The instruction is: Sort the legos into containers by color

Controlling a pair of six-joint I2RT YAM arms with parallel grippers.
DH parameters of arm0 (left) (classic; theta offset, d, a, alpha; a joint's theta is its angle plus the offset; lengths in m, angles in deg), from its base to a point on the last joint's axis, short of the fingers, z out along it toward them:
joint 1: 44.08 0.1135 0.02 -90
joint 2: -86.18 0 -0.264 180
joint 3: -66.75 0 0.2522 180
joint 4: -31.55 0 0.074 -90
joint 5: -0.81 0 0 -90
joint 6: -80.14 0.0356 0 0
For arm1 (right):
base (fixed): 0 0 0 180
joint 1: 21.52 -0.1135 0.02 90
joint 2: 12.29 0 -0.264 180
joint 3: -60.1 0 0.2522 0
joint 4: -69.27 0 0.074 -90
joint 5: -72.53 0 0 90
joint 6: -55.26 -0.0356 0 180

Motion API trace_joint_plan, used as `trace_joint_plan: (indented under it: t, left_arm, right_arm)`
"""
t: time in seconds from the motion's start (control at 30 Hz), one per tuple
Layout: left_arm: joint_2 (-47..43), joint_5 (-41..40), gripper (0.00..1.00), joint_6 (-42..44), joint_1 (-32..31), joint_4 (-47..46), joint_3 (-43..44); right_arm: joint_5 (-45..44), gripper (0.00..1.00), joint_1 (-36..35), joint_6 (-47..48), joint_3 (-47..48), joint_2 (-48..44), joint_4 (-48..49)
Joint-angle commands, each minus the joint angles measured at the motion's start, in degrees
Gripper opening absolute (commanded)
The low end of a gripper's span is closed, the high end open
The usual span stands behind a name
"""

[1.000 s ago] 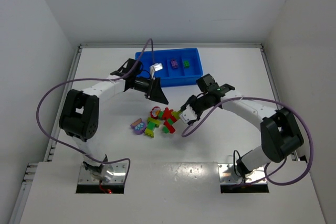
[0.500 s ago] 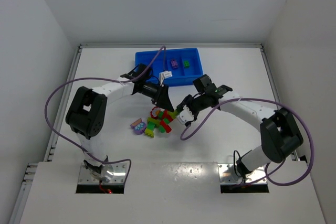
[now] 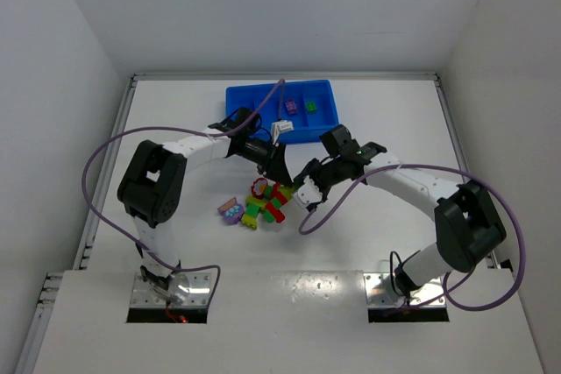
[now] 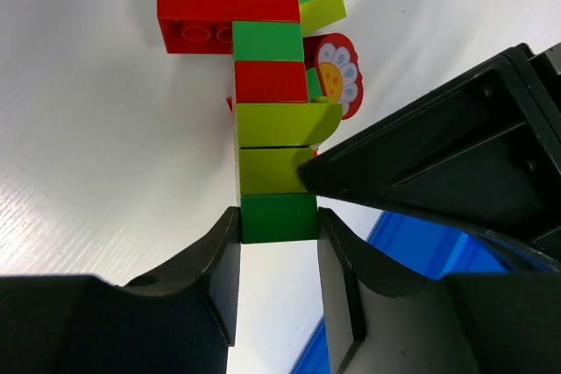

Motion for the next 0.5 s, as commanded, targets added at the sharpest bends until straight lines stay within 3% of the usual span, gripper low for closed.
trace_joint_plan:
  t: [0.0, 0.07, 0.33, 0.4, 0.43, 0.47]
  left_arm:
    - [0.6, 3.1, 0.33, 1.7, -1.5, -1.1, 1.6]
    - [0.6, 3.6, 0.23, 3.0, -1.5, -0.5, 1.6]
    - [-0.4, 4.2, 0.14, 4.6, -2.0, 0.7, -0.2]
    - [-0.4, 3.7, 0.30, 4.6, -2.5, 0.7, -0.2]
    - [-0.4, 3.2, 0.43, 4.6, -2.5, 0.7, -0.2]
    - [-0.4, 2.5, 0.47, 4.6, -2.5, 0.7, -0.2]
  right_arm:
    - [1.7, 0.00, -0.5, -1.2, 2.4, -1.5, 3.9]
    - [1.2, 0.00, -0.5, -1.7, 2.4, -1.5, 4.6]
    - [-1.2, 0.00, 1.1, -2.8, 2.4, -0.4, 8.1]
    - [-0.5, 0.00, 1.7, -2.8, 2.4, -0.4, 8.1]
    - [-0.5, 0.00, 1.7, -2.8, 2.4, -0.4, 8.1]
    - [0.2, 0.00, 1.7, -2.8, 2.4, -0.4, 8.1]
